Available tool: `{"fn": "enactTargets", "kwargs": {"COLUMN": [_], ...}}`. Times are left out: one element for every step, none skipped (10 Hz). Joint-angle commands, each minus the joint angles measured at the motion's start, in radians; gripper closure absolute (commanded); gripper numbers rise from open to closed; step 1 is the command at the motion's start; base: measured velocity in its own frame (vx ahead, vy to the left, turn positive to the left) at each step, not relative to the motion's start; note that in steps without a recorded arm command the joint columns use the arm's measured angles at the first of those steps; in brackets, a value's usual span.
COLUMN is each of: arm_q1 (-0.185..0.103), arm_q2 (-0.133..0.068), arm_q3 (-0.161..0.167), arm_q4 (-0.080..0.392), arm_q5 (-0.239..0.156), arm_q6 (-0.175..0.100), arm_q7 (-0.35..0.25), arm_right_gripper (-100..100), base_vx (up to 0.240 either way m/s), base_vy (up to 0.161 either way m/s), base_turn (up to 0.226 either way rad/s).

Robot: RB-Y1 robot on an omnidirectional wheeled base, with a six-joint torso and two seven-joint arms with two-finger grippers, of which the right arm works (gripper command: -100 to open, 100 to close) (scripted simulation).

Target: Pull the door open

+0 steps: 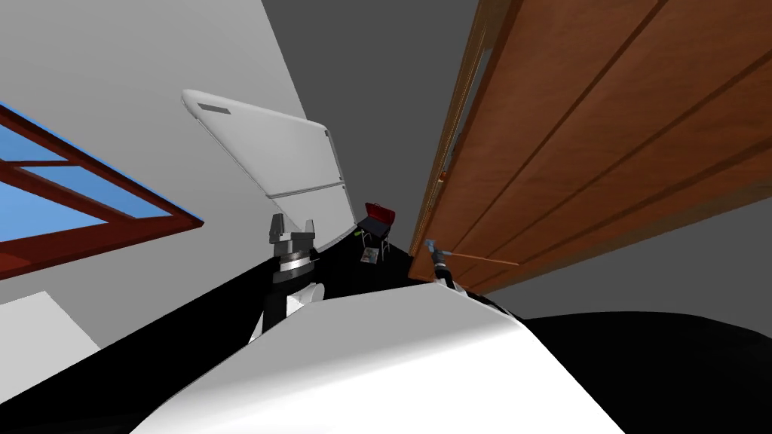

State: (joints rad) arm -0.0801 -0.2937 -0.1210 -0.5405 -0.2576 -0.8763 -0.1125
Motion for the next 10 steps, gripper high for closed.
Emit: {"fn": "enactTargets", "kwargs": {"arm_q1": [0.008, 0.013, 0.016, 0.019, 0.015, 0.026, 0.03, 0.035, 0.043, 0.048], "arm_q2": [-0.008, -0.014, -0.019, -0.023, -0.021, -0.029, -0.034, -0.04, -0.049, -0.055], "arm_q3": [0.019, 0.032, 0.042, 0.051, 0.045, 0.065, 0.073, 0.082, 0.097, 0.107], "arm_q4": [-0.01, -0.012, -0.014, -0.015, -0.007, -0.009, -0.012, -0.015, -0.019, -0.022], "arm_q5": [0.012, 0.02, 0.027, 0.032, 0.029, 0.04, 0.044, 0.049, 0.057, 0.063], "arm_q6": [-0.002, -0.006, -0.009, -0.012, -0.012, -0.021, -0.026, -0.032, -0.041, -0.047], "arm_q7": [-0.023, -0.038, -0.051, -0.061, -0.054, -0.074, -0.083, -0.093, -0.109, -0.12], "arm_right_gripper": [100, 100, 100, 100, 100, 100, 100, 100, 100, 100], "base_vx": [-0.247, -0.274, -0.285, -0.238, -0.099, -0.194, -0.258, -0.225, -0.229, -0.214], "base_vy": [-0.035, -0.058, -0.028, -0.045, -0.022, -0.024, -0.041, -0.032, -0.047, -0.043], "base_turn": [0.135, 0.155, 0.119, 0.083, 0.031, 0.128, 0.141, 0.076, 0.109, 0.11]}}
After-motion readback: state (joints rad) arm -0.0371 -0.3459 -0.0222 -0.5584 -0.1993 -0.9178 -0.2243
